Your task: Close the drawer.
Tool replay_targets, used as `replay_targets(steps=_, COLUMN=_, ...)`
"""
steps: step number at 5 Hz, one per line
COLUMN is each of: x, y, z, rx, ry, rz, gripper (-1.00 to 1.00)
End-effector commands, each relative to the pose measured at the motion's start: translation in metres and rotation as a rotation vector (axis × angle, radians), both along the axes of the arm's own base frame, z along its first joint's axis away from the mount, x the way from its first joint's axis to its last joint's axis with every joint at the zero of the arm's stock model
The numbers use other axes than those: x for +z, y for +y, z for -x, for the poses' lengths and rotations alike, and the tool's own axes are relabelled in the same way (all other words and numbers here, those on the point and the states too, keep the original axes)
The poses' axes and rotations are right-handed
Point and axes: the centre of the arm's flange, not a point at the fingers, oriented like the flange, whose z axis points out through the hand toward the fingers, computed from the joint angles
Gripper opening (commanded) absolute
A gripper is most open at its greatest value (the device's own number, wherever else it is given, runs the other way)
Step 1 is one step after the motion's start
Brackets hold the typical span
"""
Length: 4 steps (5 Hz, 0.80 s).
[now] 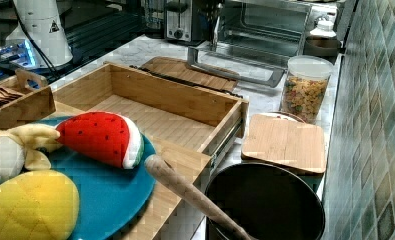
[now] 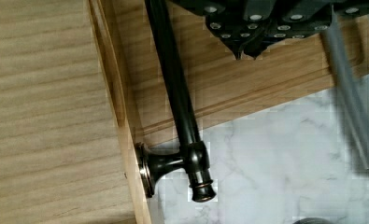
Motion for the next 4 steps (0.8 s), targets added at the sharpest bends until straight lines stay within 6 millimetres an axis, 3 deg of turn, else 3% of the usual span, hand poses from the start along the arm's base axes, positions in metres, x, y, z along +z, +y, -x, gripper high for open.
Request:
replay_targets(steps=1, x=-0.071, y=0.017, z=0.008, rx=-0.041, ry=0.085, rz=-0.062, gripper=-1.0)
replay_targets(steps=3, x=-0.09, y=0.015, z=0.01, rx=-0.017, ry=0.065, rz=0.05, gripper=-1.0)
replay_targets(steps=4, x=-0.098, y=0.003, z=0.01, rx=0.016, ry=0.059, rz=0.079, gripper=-1.0)
